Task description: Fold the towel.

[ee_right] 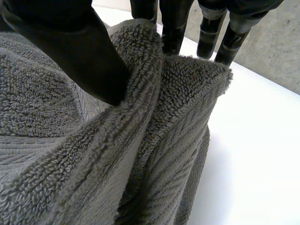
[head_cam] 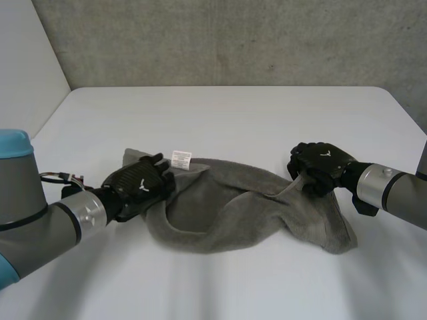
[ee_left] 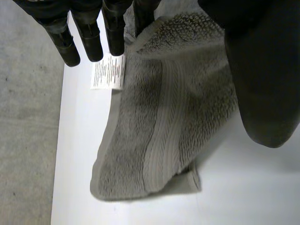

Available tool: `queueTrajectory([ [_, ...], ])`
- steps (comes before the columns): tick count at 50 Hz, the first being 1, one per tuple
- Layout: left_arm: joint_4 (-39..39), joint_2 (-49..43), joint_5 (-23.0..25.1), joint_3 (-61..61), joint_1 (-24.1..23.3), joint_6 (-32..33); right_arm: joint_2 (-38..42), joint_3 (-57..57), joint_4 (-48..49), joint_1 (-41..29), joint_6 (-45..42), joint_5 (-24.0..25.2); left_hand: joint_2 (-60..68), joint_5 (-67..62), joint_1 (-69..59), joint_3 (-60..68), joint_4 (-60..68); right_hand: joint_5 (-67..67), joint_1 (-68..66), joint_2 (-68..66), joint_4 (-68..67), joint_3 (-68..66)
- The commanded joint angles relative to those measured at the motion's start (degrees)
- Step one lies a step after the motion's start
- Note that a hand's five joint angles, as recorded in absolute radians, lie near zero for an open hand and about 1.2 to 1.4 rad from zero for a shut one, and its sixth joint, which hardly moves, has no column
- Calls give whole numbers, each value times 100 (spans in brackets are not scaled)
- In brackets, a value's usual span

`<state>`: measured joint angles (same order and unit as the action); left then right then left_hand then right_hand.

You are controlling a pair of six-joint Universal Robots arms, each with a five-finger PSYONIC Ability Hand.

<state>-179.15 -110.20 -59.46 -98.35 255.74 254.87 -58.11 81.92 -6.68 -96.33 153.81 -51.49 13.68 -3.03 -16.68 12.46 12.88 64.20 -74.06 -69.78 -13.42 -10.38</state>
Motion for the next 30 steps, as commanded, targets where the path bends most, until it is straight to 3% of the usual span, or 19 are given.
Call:
queueTrajectory([
  [1, 90, 69, -66, -132, 152, -7, 2, 0, 0, -18, 0, -1, -363, 298, 664, -246, -288, 580, -594, -1022, 342, 38],
  [7, 90, 262, -250, -299, 222, -94, 2, 9, 0, -18, 0, -1, -63, -2, 363, -246, -288, 580, -594, -1022, 342, 38],
  [8, 90, 289, -286, -334, 231, -112, 2, 9, 0, -18, 0, -1, 739, -804, -439, -246, -288, 580, -594, -1022, 342, 38],
  [9, 90, 289, -286, -334, 231, -113, 2, 9, 0, -18, 0, -1, 747, -812, -447, -246, -288, 580, -594, -1022, 342, 38],
  [11, 82, 350, -295, -439, 249, -130, 1, 17, 0, -18, 0, -1, 2355, -2419, -2054, -246, -288, 580, -594, -1022, 342, 38],
  [14, 82, 368, -295, -475, 249, -183, -7, 44, 0, -18, 0, -1, 2883, -2948, -2583, -246, -288, 580, -594, -1022, 342, 38],
  [21, 73, 377, -312, -528, 161, -840, -16, 53, -35, -9, 0, -1, 6458, -6523, -6158, -246, -288, 580, -594, -1022, 342, 38],
  [23, 55, 386, -312, -528, 152, -990, -25, 61, -35, 9, 0, 7, 6631, -6695, -6330, -246, -288, 580, -594, -1022, 342, 38],
  [28, -112, 359, -312, -431, 178, -1422, -148, 61, -44, 61, 18, 7, 6298, -6363, -5998, -246, -288, 580, -594, -1022, 342, 38],
  [30, -339, 316, -321, -422, 222, -1746, -235, 61, -44, 70, 18, 7, 2029, -2094, -1729, -246, -288, 580, -594, -1022, 342, 38],
])
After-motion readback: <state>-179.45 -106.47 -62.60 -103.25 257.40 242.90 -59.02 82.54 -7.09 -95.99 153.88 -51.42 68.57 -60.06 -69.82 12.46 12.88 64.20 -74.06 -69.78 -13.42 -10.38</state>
